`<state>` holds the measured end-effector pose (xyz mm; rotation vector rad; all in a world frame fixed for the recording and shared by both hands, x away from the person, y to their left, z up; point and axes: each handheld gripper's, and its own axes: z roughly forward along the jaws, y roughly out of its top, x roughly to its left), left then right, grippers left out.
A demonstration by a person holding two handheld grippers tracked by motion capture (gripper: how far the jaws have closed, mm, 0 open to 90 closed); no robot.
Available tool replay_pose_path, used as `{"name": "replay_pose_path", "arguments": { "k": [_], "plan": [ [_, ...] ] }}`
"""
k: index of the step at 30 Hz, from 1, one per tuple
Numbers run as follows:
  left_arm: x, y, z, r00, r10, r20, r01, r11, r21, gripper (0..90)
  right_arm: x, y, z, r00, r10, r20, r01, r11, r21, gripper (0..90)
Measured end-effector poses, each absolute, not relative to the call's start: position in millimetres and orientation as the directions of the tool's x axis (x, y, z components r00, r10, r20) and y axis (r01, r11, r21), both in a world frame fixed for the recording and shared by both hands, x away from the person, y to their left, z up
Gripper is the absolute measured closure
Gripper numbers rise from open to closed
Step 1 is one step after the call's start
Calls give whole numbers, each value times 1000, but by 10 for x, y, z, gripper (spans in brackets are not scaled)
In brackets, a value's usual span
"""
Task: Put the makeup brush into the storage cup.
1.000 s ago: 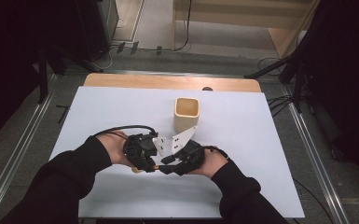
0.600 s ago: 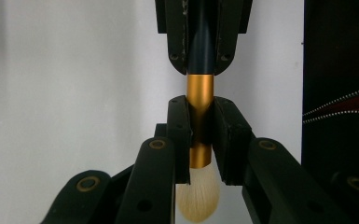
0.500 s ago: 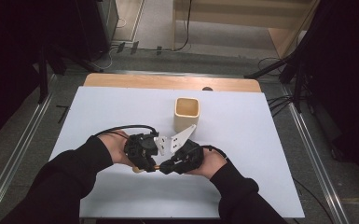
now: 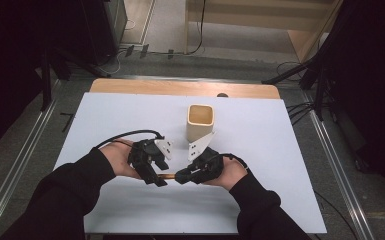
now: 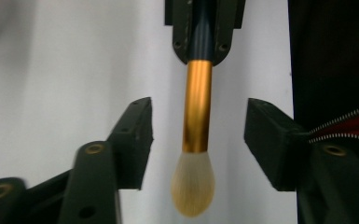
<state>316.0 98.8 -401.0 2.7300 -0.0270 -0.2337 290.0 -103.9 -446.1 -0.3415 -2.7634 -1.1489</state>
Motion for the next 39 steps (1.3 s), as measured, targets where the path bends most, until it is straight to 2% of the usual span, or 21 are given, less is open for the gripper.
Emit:
{"name": "replay_pose_path", "arguments": {
  "k": [5, 8, 13, 14, 16, 21, 24, 31, 36, 39],
  "plan": [
    [3179, 1238, -3996, 987, -7, -159, 78, -850, 522, 352, 2891, -1146, -4439, -964, 182, 192, 265, 657, 706, 791],
    [3177, 1345, -3996, 989, 23, -147, 103, -824, 558, 323, 2877, -1205, -4442, -961, 197, 193, 275, 643, 715, 792],
    [3154, 1479, -4039, 980, 65, -188, 166, -784, 599, 297, 2852, -1281, -4437, -961, 206, 186, 276, 630, 726, 791],
    [3133, 1517, -4068, 978, 81, -195, 186, -768, 613, 245, 2842, -1325, -4439, -960, 213, 183, 278, 625, 729, 791],
    [3117, 1535, -4083, 978, 88, -190, 189, -761, 620, 194, 2834, -1370, -4442, -956, 220, 196, 292, 610, 737, 792],
    [3053, 1652, -4191, 964, 135, -229, 259, -668, 698, 183, 2813, -1469, -4440, -951, 241, 194, 301, 581, 756, 792],
    [3050, 1673, -4255, 953, 143, -268, 295, -653, 698, 178, 2804, -1497, -4445, -949, 247, 196, 306, 575, 759, 791],
    [3010, 1679, -4306, 949, 132, -287, 305, -616, 726, 164, 2794, -1524, -4450, -947, 255, 195, 309, 559, 770, 791],
    [2977, 1690, -4316, 955, 165, -247, 296, -605, 740, 153, 2791, -1553, -4448, -940, 274, 202, 324, 542, 775, 792],
    [2968, 1701, -4333, 951, 167, -259, 307, -584, 752, 159, 2790, -1557, -4467, -942, 271, 200, 321, 543, 776, 791]
  ]
}}
